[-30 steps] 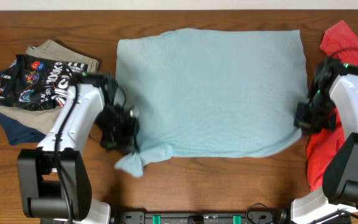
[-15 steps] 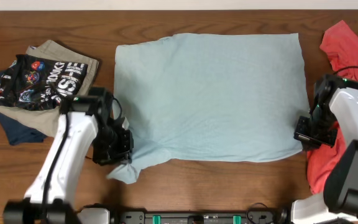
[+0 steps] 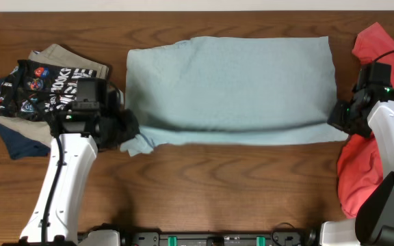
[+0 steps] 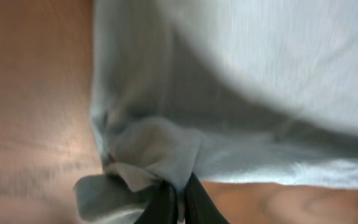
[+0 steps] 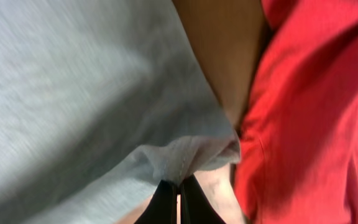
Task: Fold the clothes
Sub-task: 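Grasp the shirt's near edge with both grippers and fold it away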
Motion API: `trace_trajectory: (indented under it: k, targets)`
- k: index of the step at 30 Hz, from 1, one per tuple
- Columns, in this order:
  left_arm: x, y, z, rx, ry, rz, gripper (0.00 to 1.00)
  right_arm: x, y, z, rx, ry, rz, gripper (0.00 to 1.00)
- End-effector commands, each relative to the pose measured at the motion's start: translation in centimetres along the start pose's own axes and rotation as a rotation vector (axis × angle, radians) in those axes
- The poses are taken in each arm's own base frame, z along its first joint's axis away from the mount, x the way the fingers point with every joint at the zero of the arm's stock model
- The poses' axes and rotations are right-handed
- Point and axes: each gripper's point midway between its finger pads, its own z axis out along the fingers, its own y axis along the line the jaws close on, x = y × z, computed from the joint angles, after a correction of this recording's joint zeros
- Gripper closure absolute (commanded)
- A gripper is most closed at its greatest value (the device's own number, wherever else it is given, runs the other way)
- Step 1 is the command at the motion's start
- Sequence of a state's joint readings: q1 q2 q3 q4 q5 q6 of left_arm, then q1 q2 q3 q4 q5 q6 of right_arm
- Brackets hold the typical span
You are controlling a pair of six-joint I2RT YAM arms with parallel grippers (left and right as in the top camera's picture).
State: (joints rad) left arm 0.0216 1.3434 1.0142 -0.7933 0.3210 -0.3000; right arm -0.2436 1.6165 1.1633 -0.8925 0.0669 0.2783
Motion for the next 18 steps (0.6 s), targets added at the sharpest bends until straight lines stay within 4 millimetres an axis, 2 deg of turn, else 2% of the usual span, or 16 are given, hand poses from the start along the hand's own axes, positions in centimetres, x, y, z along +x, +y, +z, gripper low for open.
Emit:
trace_trajectory:
  k: [1,10,16,17,18]
  targets:
    - [-2.0,0.9,0.2,-0.015,-0.057,-0.075,0.94,-1.7,0.3,-0.7,-0.021,-0.065,0.023,0.99]
    - [-4.5,0.8,3.3,0.003,-0.083,-0.064,0.94,-5.0,1.2,-1.2,-0.06,-0.201,0.032,0.99]
    - [-7.4,0.3,5.1,0.036,-0.165,-0.04,0.94,-7.2,1.8,-1.6,-0.088,-0.293,0.038,0.99]
    - [-7.9,0.2,5.1,0.043,-0.184,-0.035,0.94,-7.6,1.9,-1.6,-0.092,-0.306,0.039,0.97]
    - [-8.4,0.0,5.1,0.05,-0.201,-0.03,0.94,-8.0,2.1,-1.6,-0.097,-0.32,0.039,0.89]
